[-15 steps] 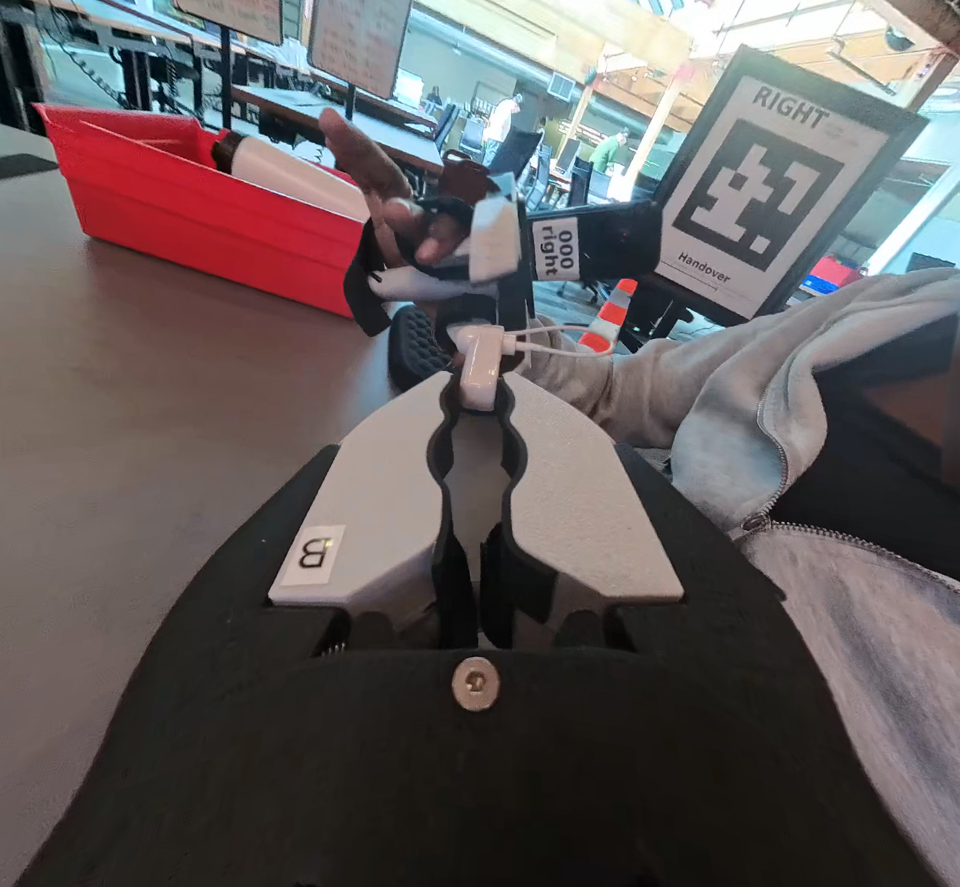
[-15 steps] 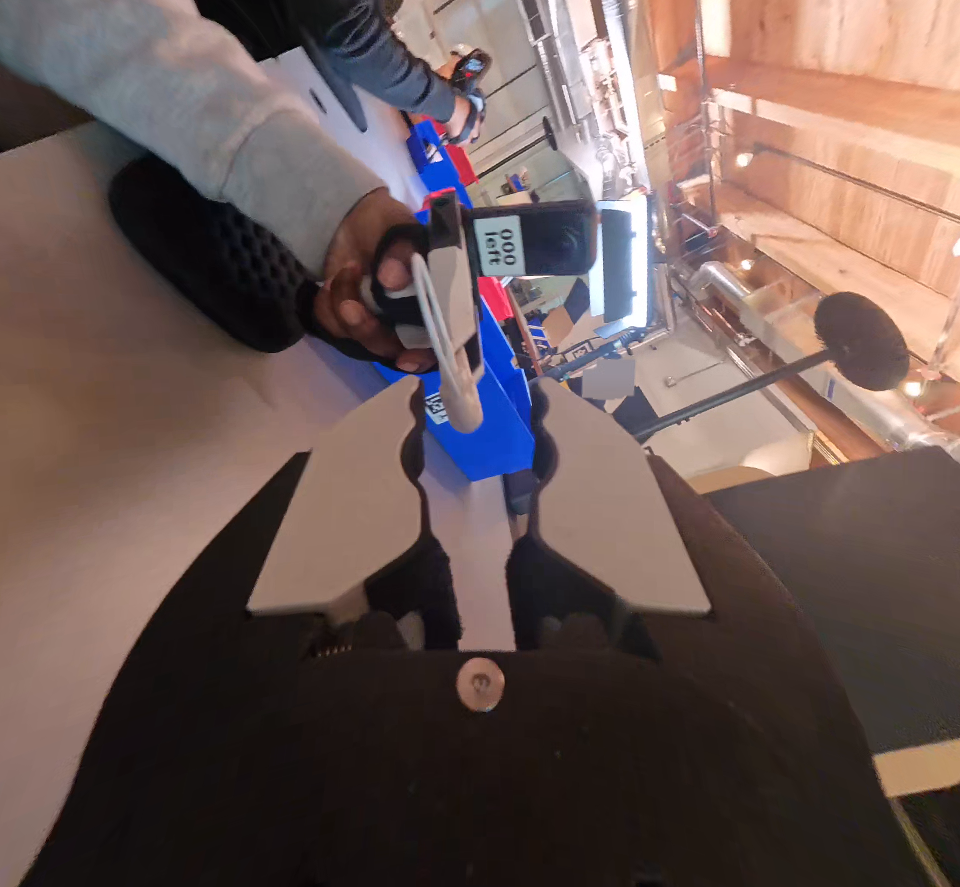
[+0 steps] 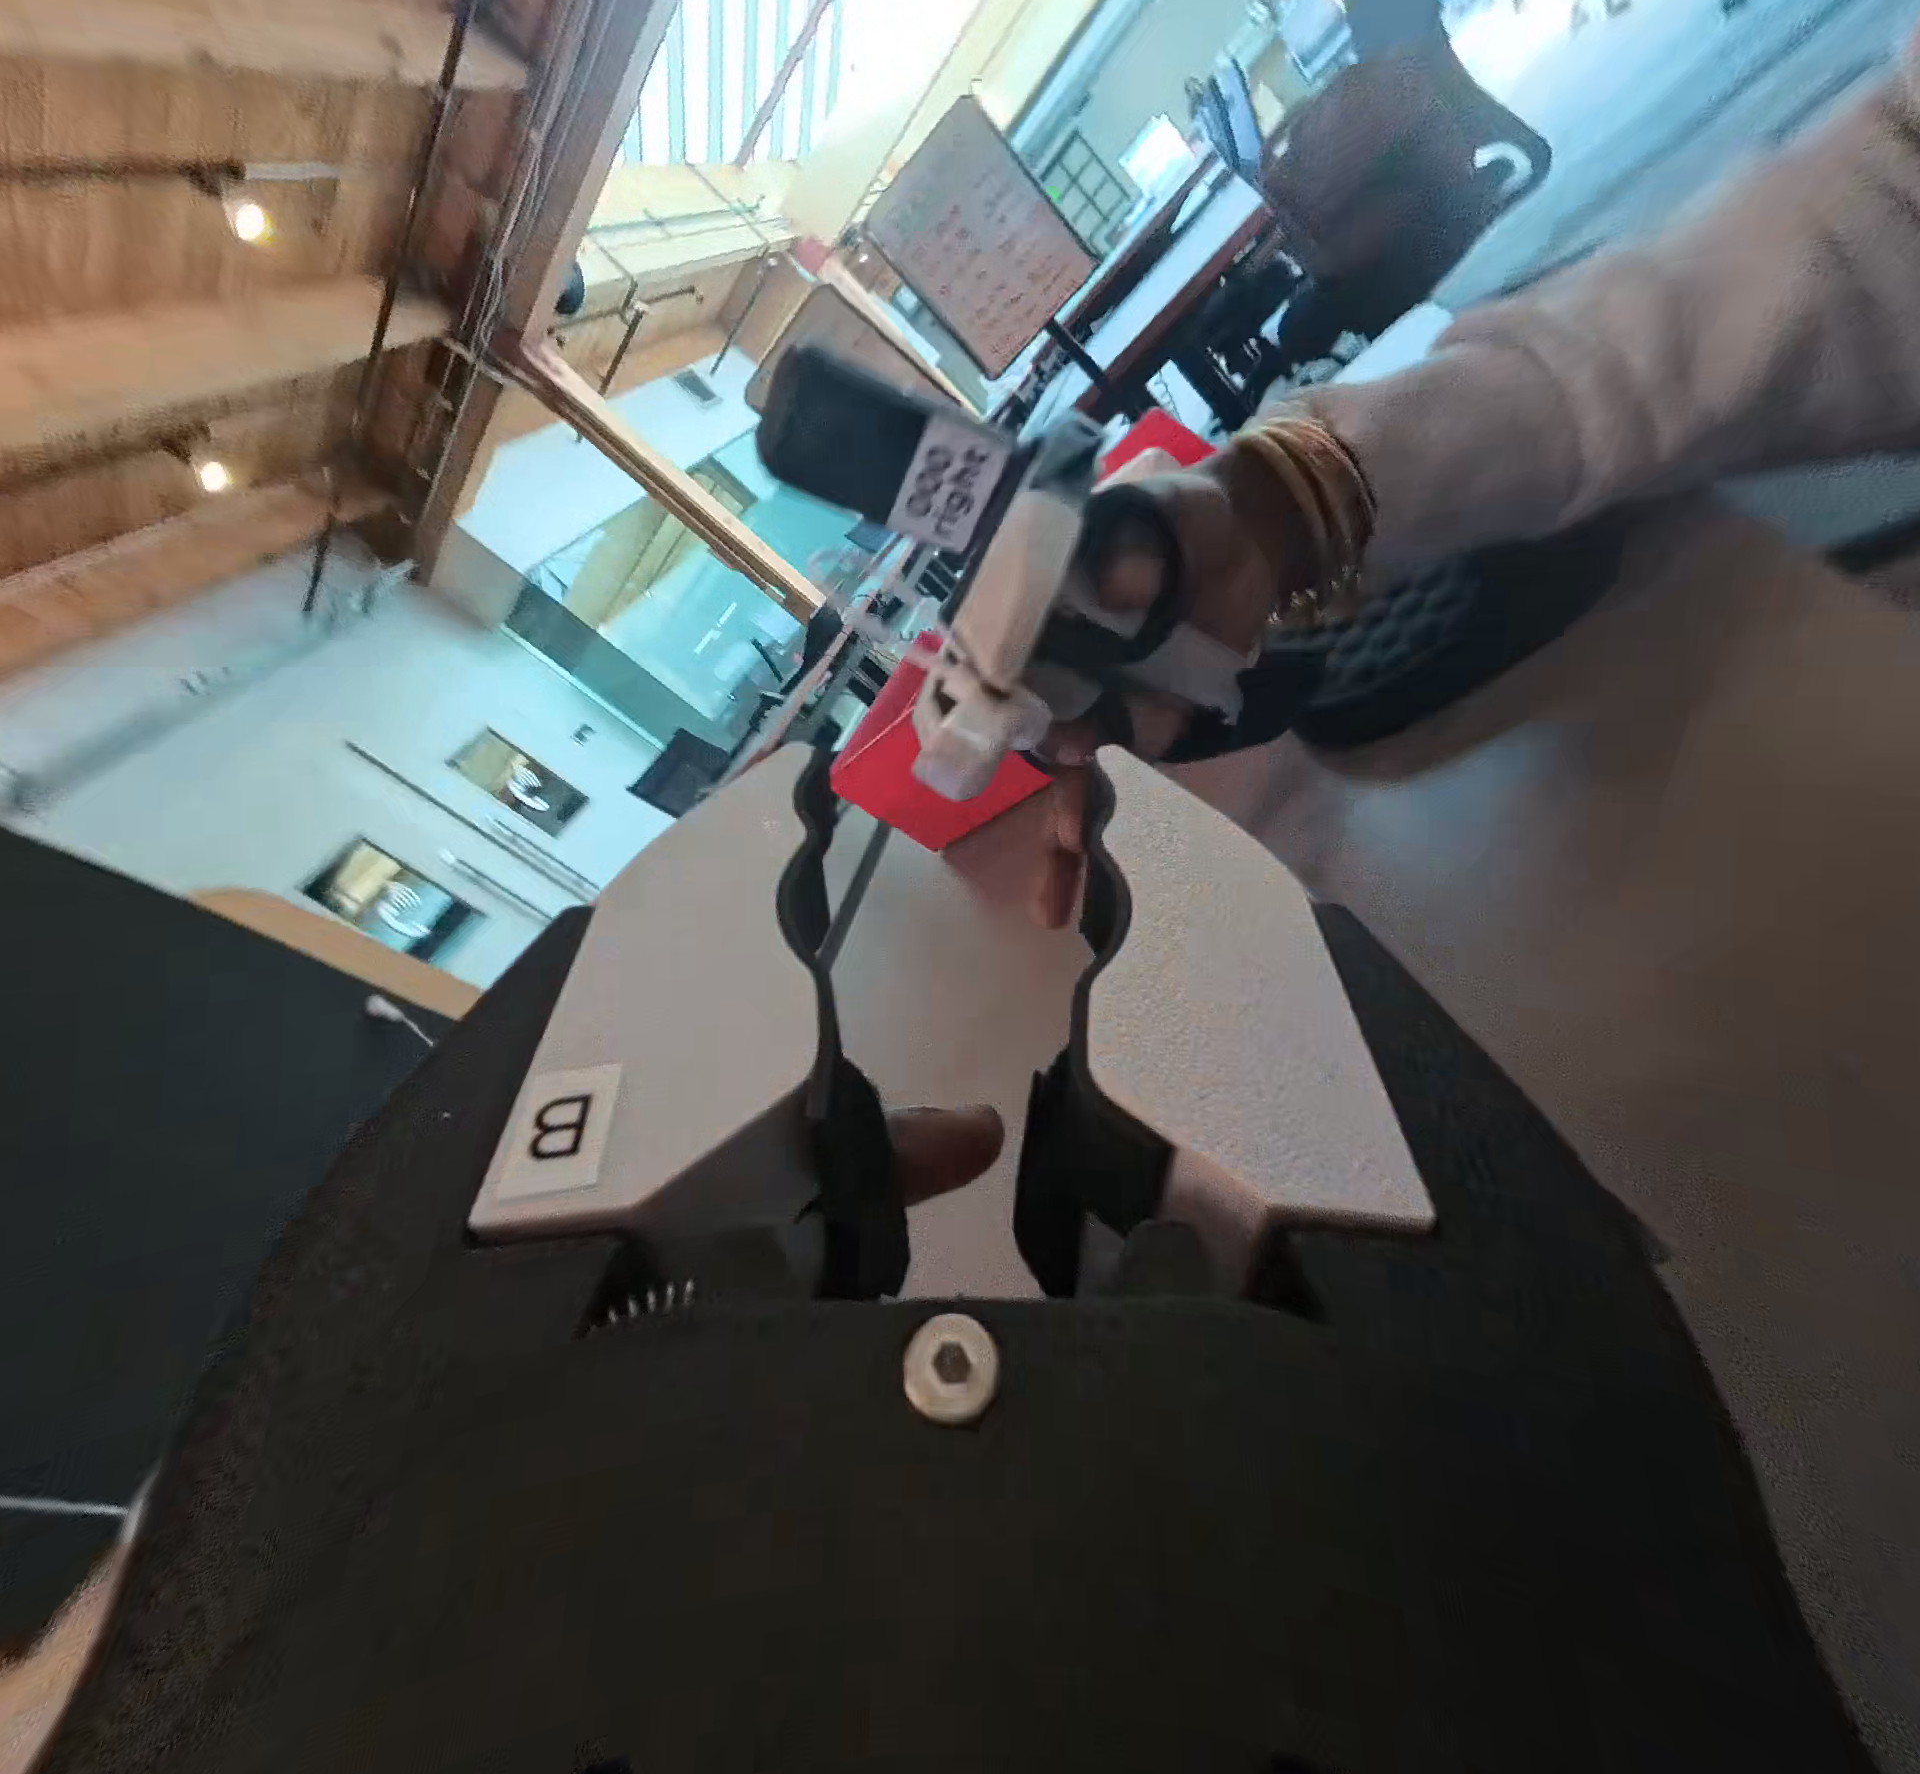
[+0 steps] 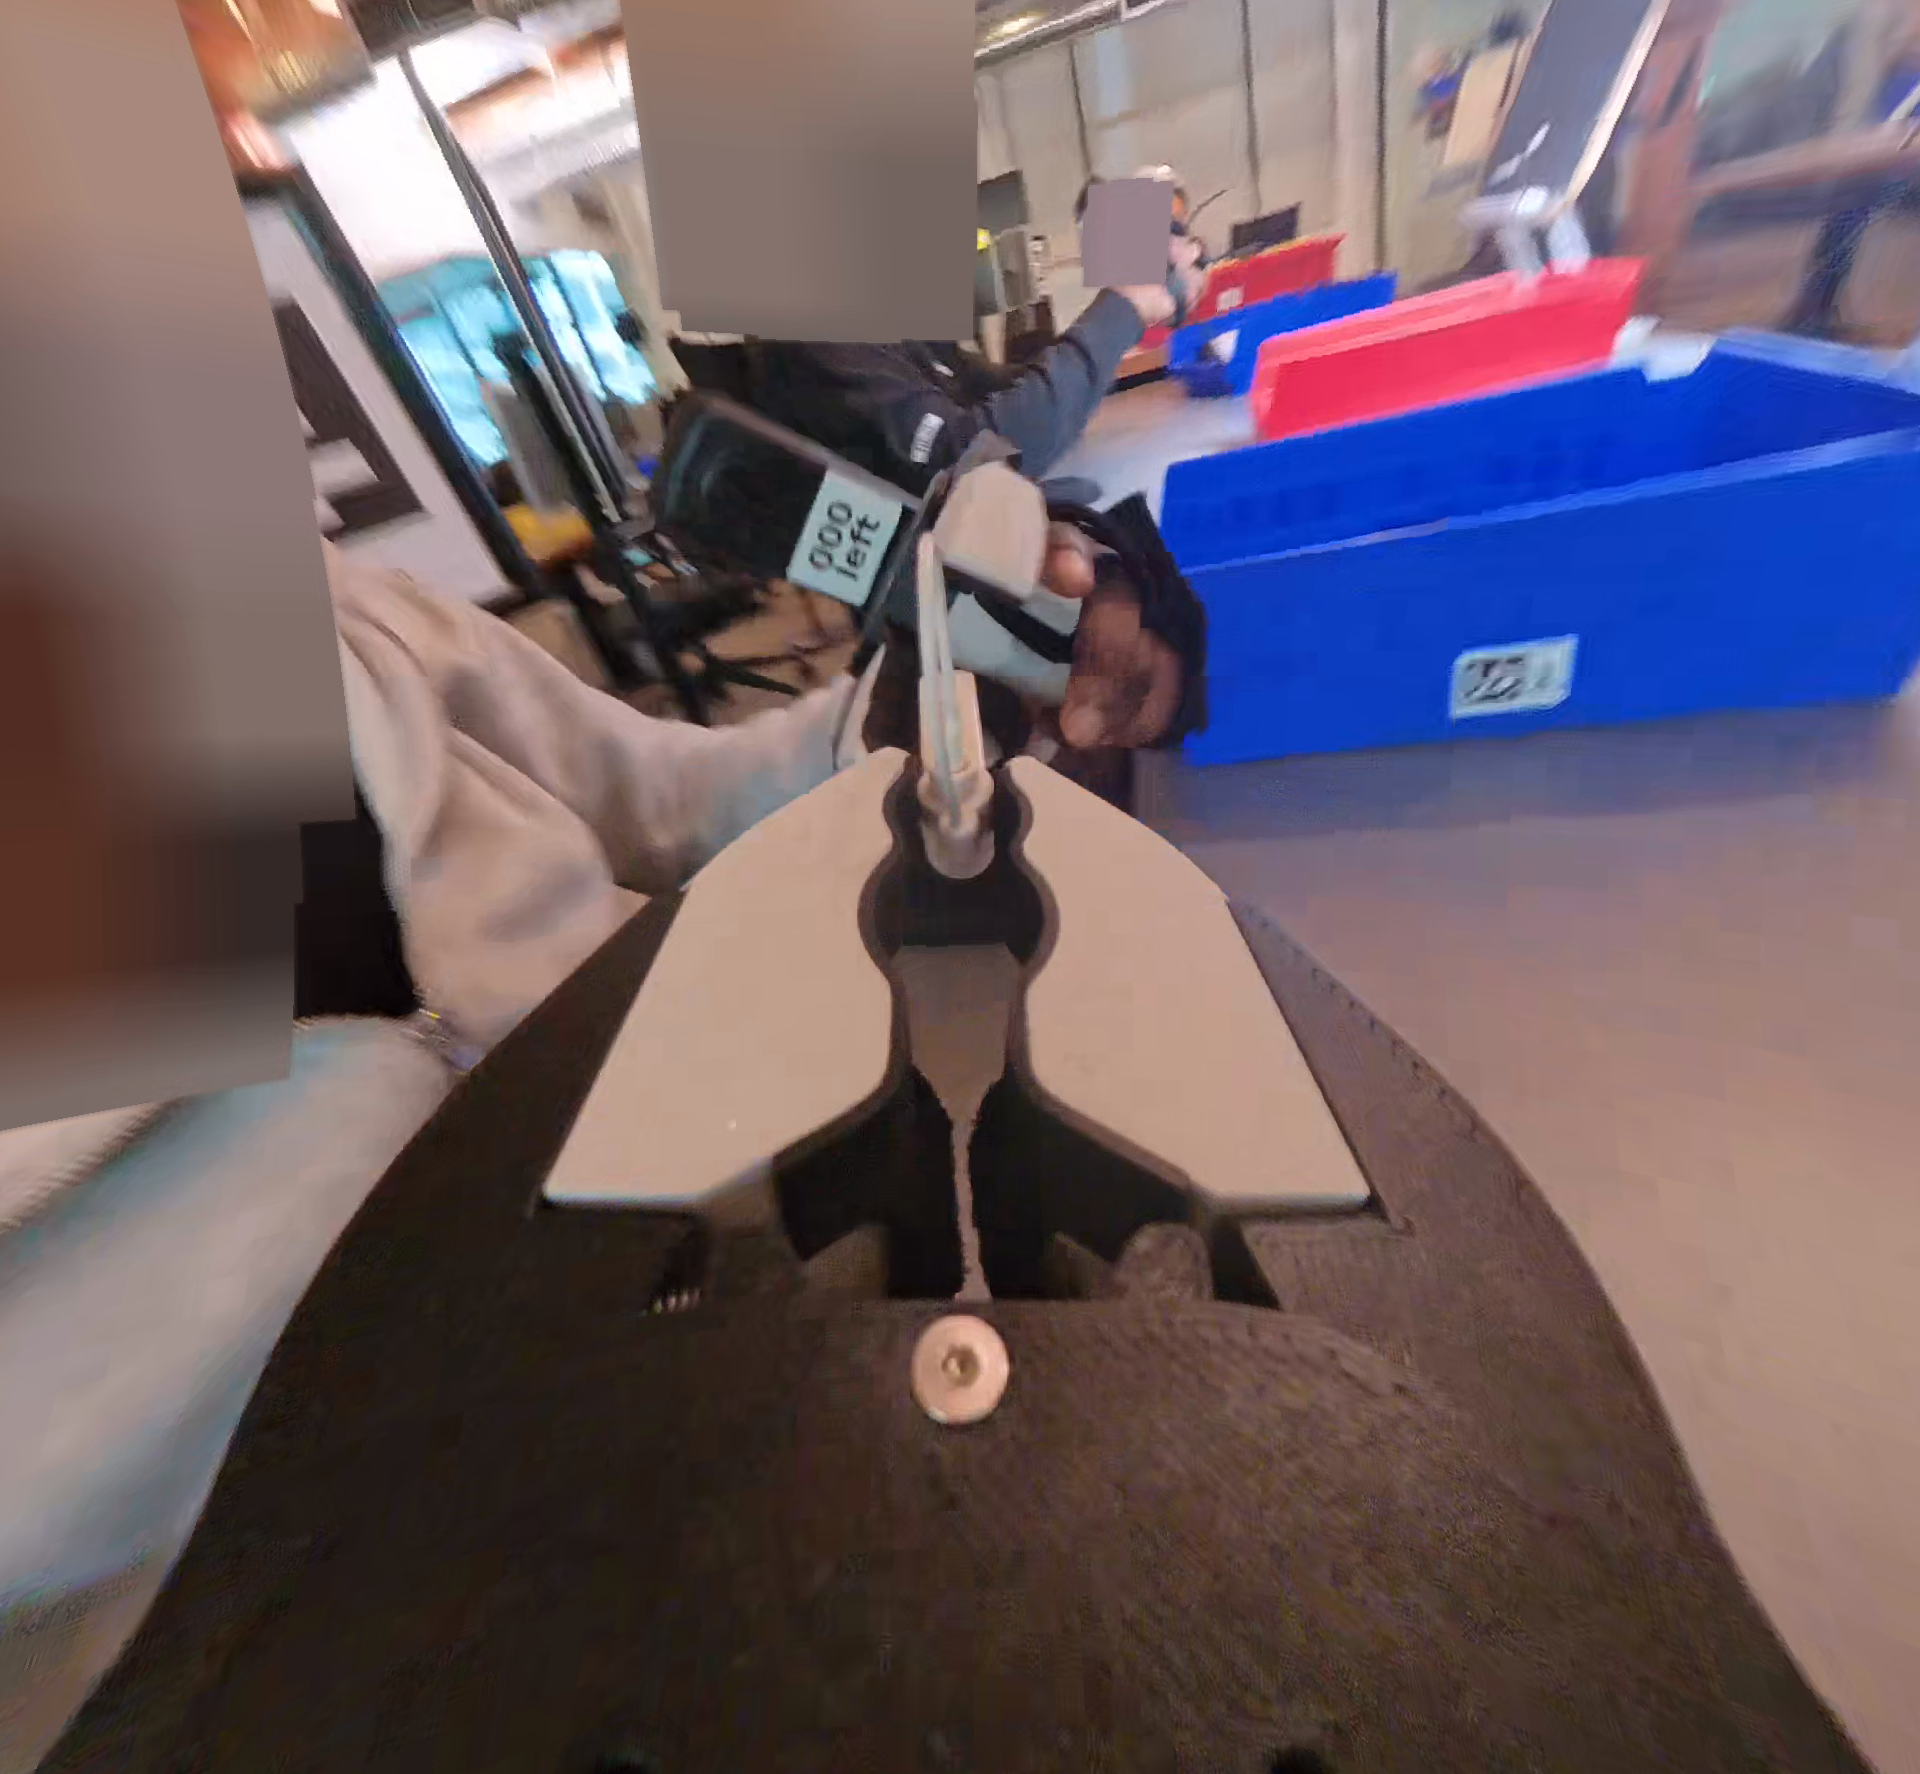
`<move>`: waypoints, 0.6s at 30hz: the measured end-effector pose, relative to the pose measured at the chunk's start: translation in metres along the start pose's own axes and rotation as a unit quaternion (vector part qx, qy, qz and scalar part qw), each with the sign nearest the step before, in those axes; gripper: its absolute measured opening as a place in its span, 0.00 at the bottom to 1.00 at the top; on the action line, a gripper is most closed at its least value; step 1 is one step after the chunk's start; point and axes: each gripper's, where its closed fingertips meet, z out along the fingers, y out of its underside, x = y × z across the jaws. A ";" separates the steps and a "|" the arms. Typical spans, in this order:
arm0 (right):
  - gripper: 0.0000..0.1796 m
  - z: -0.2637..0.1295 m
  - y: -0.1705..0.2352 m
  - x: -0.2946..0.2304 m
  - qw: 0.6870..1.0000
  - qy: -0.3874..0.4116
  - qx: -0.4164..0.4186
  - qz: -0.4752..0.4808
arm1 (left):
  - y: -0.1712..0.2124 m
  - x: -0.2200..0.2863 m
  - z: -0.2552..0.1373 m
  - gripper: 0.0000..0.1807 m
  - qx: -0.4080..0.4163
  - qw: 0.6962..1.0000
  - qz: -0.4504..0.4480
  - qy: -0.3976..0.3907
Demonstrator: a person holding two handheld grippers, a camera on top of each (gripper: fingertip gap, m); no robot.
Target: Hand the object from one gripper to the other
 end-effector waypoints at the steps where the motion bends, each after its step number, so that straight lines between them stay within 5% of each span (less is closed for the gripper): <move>1: 0.07 0.000 0.000 0.001 0.999 -0.015 0.004 0.048 | 0.000 0.004 0.001 0.24 -0.003 1.000 0.019 0.004; 7: 0.07 0.003 0.011 -0.003 0.993 -0.043 -0.024 0.103 | 0.008 0.012 0.005 0.14 -0.030 0.997 0.061 0.020; 12: 0.07 0.005 0.013 0.000 0.995 -0.030 -0.029 0.090 | 0.009 0.013 0.005 0.08 -0.036 0.999 0.010 0.036; 14: 0.13 0.006 0.006 0.002 0.999 -0.006 -0.005 0.033 | 0.008 0.007 0.003 0.08 -0.029 0.997 -0.059 0.037; 16: 0.32 0.005 -0.006 0.007 0.995 0.048 0.029 -0.083 | 0.008 0.001 0.000 0.08 -0.018 0.984 -0.168 0.050; 18: 0.40 0.001 -0.022 0.005 0.959 0.108 0.063 -0.256 | 0.004 -0.003 -0.004 0.08 0.011 0.956 -0.283 0.078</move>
